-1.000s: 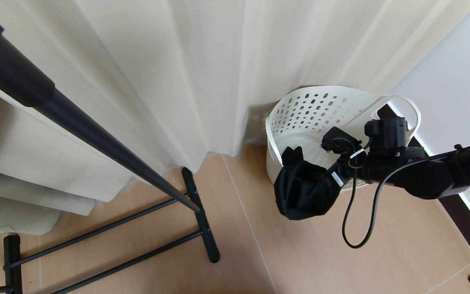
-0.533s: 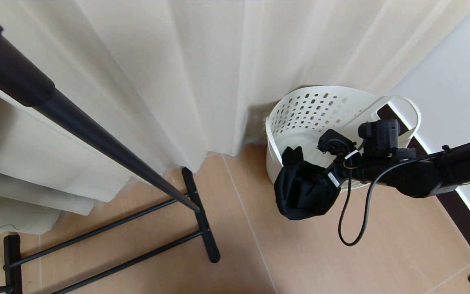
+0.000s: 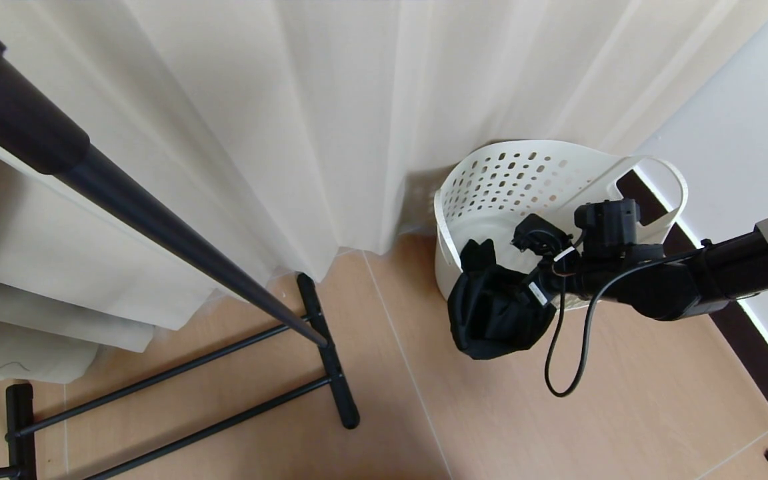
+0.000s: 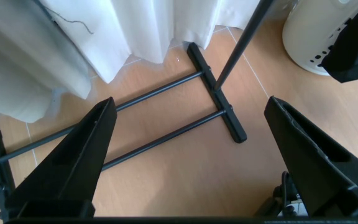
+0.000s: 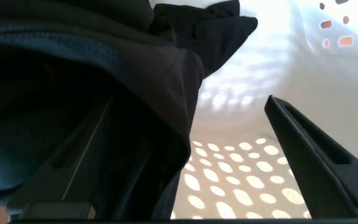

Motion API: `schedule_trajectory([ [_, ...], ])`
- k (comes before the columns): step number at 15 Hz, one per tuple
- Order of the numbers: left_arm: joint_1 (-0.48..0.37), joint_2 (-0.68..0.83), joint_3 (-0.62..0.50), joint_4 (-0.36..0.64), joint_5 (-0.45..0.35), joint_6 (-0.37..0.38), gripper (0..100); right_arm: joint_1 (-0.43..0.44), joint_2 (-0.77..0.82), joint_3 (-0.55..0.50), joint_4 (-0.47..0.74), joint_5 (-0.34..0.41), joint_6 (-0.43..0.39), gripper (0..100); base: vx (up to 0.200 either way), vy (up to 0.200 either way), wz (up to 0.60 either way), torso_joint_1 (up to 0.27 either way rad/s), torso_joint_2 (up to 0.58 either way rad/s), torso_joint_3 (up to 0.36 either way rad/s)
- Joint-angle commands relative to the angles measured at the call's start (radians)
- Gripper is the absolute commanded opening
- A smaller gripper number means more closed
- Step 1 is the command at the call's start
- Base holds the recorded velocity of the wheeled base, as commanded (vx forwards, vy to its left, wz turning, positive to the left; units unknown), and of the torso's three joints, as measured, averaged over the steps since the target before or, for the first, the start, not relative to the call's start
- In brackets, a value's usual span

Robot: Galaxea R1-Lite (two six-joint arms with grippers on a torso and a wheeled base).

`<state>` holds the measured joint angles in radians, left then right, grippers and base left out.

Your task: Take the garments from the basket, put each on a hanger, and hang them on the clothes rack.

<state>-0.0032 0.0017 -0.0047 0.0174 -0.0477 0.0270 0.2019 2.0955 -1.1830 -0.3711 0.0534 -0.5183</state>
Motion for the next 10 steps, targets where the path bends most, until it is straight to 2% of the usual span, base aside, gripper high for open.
schedule_trajectory([
  [1, 0.000, 0.001, 0.000, -0.001, 0.000, -0.001, 100, -0.001, 0.009, -0.004, -0.002, 0.000, 0.000, 100, 0.000, 0.000, 0.00, 0.000, 0.00, 0.000],
  [2, 0.000, 0.001, 0.000, 0.001, 0.000, -0.001, 100, -0.001, 0.009, -0.006, -0.002, 0.000, 0.001, 100, 0.000, 0.000, 0.00, 0.000, 0.00, 0.000],
  [3, 0.000, 0.000, 0.000, -0.001, 0.000, -0.001, 100, -0.001, 0.011, -0.007, 0.000, 0.000, 0.000, 0, 0.000, 0.000, 0.00, 0.000, 0.00, 0.000],
  [10, 0.000, 0.000, 0.000, -0.001, 0.000, 0.001, 100, 0.001, 0.001, -0.004, 0.000, 0.000, 0.001, 0, 0.000, 0.000, 0.00, 0.000, 0.00, 0.000],
])
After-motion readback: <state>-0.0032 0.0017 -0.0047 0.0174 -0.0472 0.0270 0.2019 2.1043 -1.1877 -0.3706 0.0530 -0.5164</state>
